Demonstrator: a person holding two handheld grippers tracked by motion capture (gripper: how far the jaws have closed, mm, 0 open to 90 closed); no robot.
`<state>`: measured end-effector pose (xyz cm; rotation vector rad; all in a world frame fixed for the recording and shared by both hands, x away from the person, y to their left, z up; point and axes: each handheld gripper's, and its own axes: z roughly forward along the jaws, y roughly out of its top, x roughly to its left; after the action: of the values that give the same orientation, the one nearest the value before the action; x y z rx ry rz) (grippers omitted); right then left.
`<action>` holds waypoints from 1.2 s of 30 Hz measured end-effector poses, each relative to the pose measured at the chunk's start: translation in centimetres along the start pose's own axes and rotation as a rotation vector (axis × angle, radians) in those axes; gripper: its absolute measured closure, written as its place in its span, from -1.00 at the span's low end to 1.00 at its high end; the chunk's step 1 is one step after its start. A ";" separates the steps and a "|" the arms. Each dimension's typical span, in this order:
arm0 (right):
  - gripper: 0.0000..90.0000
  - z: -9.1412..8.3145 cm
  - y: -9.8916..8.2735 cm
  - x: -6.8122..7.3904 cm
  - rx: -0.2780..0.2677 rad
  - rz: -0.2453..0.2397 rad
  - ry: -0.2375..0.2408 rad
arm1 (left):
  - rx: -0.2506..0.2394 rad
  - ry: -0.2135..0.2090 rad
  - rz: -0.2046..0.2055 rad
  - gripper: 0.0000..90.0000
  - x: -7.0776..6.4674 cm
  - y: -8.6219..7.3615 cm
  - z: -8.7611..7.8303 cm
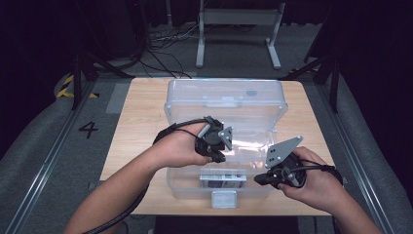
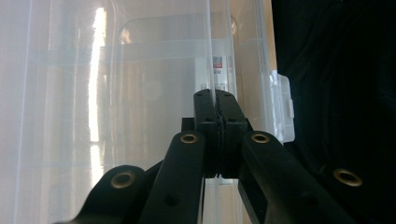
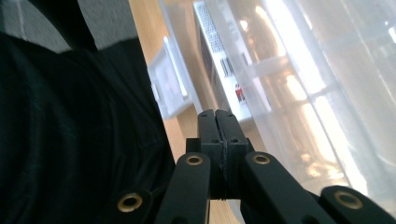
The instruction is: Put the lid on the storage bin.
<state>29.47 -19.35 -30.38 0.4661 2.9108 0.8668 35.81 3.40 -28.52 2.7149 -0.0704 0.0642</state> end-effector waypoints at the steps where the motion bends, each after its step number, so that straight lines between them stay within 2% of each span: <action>1: 1.00 -0.1 0.0 -0.1 -0.009 0.004 0.004 | -0.001 -0.001 -0.001 0.98 0.0 0.0 0.0; 5: 1.00 -0.7 -0.1 -0.3 -0.058 0.039 0.004 | 0.000 0.000 0.001 0.98 0.0 0.0 0.0; 8: 1.00 -0.9 -0.2 -0.4 -0.085 0.064 -0.018 | 0.002 -0.003 0.000 0.98 0.0 0.0 0.0; 10: 1.00 -1.2 -0.2 -0.6 -0.129 0.100 -0.038 | 0.004 -0.006 0.001 0.98 0.0 0.0 0.0; 19: 1.00 -1.9 -0.5 -1.5 -0.185 0.154 -0.077 | -0.002 -0.009 0.003 0.98 0.0 -0.1 0.1; 23: 1.00 -2.0 -0.7 -1.9 -0.226 0.211 -0.094 | -0.003 -0.010 0.002 0.97 0.0 -0.1 0.1; 25: 1.00 -2.0 -0.8 -1.9 -0.229 0.220 -0.098 | -0.002 -0.010 0.002 0.98 0.0 -0.1 0.1; 26: 1.00 -2.1 -0.9 -2.1 -0.247 0.236 -0.110 | -0.003 -0.009 0.005 0.97 0.0 -0.1 0.1; 36: 1.00 -2.5 -1.5 -2.9 -0.312 0.288 -0.146 | -0.003 -0.012 0.002 0.97 0.0 -0.1 0.1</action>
<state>31.47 -22.71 -29.16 0.8889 2.5500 1.2383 35.80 3.46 -28.65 2.7127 -0.0774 0.0479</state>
